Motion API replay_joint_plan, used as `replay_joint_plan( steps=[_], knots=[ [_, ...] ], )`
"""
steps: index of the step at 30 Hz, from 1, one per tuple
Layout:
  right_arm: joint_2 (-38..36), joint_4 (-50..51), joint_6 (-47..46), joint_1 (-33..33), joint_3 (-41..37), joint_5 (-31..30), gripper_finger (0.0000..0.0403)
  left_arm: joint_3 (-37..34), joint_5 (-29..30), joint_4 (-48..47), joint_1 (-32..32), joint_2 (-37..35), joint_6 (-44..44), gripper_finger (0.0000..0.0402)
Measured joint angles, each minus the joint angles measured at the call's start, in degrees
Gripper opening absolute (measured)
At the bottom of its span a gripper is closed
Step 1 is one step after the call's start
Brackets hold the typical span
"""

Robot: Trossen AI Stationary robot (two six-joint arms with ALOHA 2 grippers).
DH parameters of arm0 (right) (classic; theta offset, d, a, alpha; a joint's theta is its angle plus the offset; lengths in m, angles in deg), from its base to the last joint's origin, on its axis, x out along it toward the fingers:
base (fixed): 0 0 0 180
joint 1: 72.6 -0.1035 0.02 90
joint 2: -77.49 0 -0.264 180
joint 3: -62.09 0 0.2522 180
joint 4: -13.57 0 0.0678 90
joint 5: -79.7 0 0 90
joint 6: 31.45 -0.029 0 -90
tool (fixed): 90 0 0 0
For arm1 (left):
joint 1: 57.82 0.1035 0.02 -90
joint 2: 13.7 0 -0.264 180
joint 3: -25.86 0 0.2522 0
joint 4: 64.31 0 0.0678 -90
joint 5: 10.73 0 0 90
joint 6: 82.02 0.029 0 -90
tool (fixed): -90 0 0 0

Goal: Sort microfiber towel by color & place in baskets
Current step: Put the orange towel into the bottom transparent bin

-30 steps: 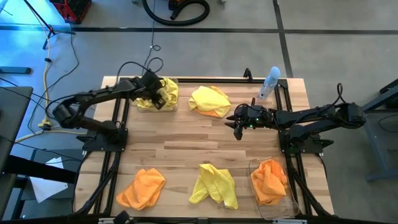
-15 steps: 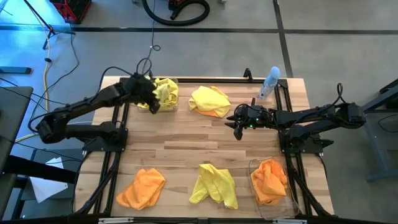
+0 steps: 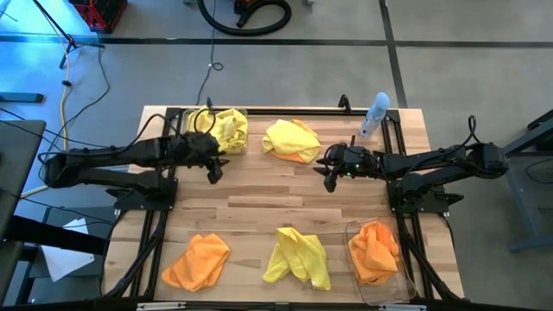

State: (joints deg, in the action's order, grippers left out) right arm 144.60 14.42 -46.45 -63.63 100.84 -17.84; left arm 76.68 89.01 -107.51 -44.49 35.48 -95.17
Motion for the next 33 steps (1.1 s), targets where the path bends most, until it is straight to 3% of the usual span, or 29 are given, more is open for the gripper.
replay_joint_plan(
  steps=[10,18,25,33],
  knots=[
    [0.0,0.0,0.0,0.0,0.0,0.0,0.0144,0.0,4.8,1.0,-12.8,0.2,-4.8,0.0152],
    [0.0,0.0,0.0,0.0,0.0,0.0,0.0144,2.3,6.3,-8.7,-26.5,3.2,-25.9,0.0152],
    [0.0,0.2,-1.6,0.0,0.0,0.0,0.0144,6.6,6.2,-11.7,-40.7,12.8,-43.9,0.0152],
    [0.0,0.2,-3.2,0.0,0.0,0.0,0.0144,16.4,5.3,-18.9,-53.2,27.6,-58.8,0.0152]
  ],
)
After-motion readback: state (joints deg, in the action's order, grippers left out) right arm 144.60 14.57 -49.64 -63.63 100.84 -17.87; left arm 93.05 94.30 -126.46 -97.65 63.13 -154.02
